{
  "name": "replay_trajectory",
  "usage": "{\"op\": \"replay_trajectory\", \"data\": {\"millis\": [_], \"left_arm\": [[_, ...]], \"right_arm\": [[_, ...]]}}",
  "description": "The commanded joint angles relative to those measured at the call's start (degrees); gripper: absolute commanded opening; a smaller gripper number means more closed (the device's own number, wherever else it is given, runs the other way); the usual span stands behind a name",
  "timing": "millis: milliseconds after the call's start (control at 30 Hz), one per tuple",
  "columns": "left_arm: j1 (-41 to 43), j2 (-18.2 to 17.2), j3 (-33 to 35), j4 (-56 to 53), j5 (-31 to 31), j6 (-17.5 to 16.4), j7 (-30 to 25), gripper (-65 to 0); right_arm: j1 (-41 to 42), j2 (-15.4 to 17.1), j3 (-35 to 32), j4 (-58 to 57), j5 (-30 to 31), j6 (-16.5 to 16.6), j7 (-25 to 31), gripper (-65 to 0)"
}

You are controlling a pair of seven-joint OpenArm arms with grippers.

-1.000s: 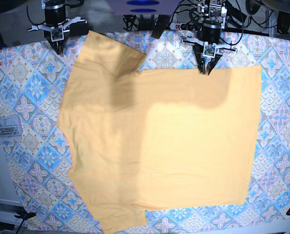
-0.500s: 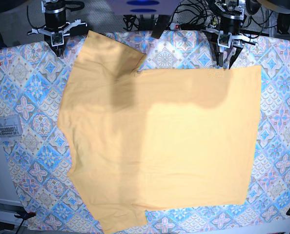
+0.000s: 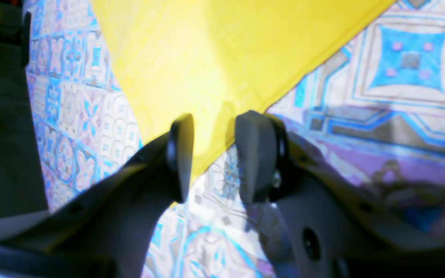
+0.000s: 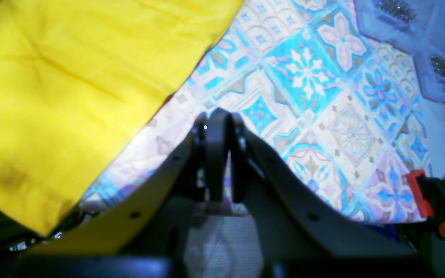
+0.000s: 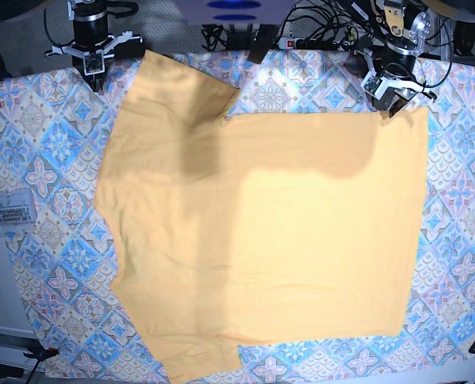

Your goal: Fold the T-shirt properly

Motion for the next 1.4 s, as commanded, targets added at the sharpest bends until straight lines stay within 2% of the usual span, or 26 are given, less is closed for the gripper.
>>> {"op": "replay_trajectory", "data": {"millis": [0, 100, 267, 367, 467, 867, 1100, 1367], "left_arm": [[0.25, -0.5, -0.35, 0.96, 1.0, -0.15, 0.29, -43.0], [0.08, -0.5, -0.35, 0.87, 4.7, -2.35, 1.17, -43.0], [-1.94, -0.5, -0.79, 0.61, 7.24, -5.34, 1.43, -42.9], [-3.61, -0.5, -0.61, -0.45, 9.79, -6.65, 5.56, -42.9], [-5.28, -0.5, -0.26, -0.62, 10.67, -6.65, 10.49, -42.9], [-10.47, -0.41, -0.26, -8.62, 11.2, -7.01, 10.4, -42.9], [-13.02, 1.43, -0.26, -8.89, 11.2, -7.01, 10.4, -42.9], [-12.84, 1.52, -0.79, -8.71, 10.67, -7.01, 10.57, -42.9]], "right_arm": [[-0.65, 0.4, 0.2, 0.67, 0.2, -0.27, 1.4, -62.6], [-0.65, 0.4, 0.2, 0.67, 0.2, -0.27, 1.4, -62.6], [-0.65, 0.4, 0.2, 0.67, 0.2, -0.27, 1.4, -62.6], [-0.65, 0.4, 0.2, 0.67, 0.2, -0.27, 1.4, -62.6], [-0.03, 0.4, 0.2, 0.67, 0.2, -0.27, 1.4, -62.6], [0.5, 0.4, 0.11, 0.67, 0.2, -0.27, 1.4, -62.7], [0.5, 0.4, 0.11, 0.58, 0.2, -0.27, 1.4, -62.7], [0.5, 0.31, 0.11, 0.58, 0.2, -0.27, 1.4, -62.7]]}}
